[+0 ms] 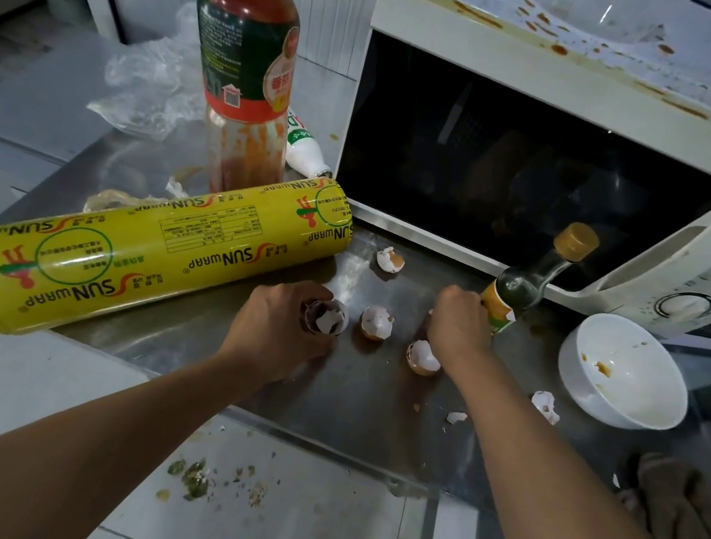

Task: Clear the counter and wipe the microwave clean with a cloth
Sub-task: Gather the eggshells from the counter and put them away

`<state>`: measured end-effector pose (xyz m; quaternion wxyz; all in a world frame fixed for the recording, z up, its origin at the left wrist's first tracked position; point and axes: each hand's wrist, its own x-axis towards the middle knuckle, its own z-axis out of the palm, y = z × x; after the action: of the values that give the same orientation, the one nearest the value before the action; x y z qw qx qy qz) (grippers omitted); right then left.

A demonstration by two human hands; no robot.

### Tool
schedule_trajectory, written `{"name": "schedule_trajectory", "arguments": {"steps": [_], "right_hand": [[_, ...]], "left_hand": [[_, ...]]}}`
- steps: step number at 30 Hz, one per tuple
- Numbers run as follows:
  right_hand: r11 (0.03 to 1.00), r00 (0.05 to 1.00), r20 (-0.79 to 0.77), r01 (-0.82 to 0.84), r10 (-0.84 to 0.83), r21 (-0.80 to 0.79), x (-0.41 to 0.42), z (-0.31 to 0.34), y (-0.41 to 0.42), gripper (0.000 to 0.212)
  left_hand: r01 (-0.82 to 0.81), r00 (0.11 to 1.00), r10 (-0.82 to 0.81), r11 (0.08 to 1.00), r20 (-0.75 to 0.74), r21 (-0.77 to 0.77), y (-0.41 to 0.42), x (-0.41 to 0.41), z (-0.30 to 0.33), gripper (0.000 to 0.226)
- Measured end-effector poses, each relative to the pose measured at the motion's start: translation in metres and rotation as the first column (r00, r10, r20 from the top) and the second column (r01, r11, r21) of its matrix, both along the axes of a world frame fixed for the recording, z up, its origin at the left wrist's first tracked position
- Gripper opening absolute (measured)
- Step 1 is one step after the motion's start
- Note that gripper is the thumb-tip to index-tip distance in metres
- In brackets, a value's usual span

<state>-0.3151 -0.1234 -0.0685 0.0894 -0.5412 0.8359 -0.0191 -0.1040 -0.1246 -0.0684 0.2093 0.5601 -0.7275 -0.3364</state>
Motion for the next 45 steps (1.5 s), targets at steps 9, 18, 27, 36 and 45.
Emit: {"name": "schedule_trajectory", "arguments": {"steps": [9,18,27,36,45], "right_hand": [[0.988,0.995,0.097,-0.020,0.035,-0.152,-0.012,-0.002,0.012,0.015],[0.982,0.984,0.176,0.010,0.024,-0.191,-0.010,-0.010,0.004,0.014],[0.973,0.945,0.326,0.043,0.035,-0.228,-0.014,-0.010,0.006,0.020],[0.988,0.978,0.198,-0.030,0.060,-0.148,-0.012,-0.013,0.006,0.015],[0.963,0.978,0.120,-0.137,0.169,-0.232,-0.014,-0.005,0.018,0.014]], "left_hand": [[0.016,1.000,-0.017,1.000,0.003,0.017,0.006,-0.001,-0.001,0.045],[0.005,1.000,-0.004,1.000,-0.029,0.005,0.006,0.000,-0.003,0.043],[-0.005,0.999,0.005,1.000,-0.043,0.013,0.005,-0.002,-0.003,0.034],[0.006,0.999,-0.006,1.000,-0.040,0.009,0.005,-0.002,-0.004,0.037],[0.009,1.000,-0.008,1.000,-0.029,0.015,0.010,0.000,-0.002,0.039]]}}
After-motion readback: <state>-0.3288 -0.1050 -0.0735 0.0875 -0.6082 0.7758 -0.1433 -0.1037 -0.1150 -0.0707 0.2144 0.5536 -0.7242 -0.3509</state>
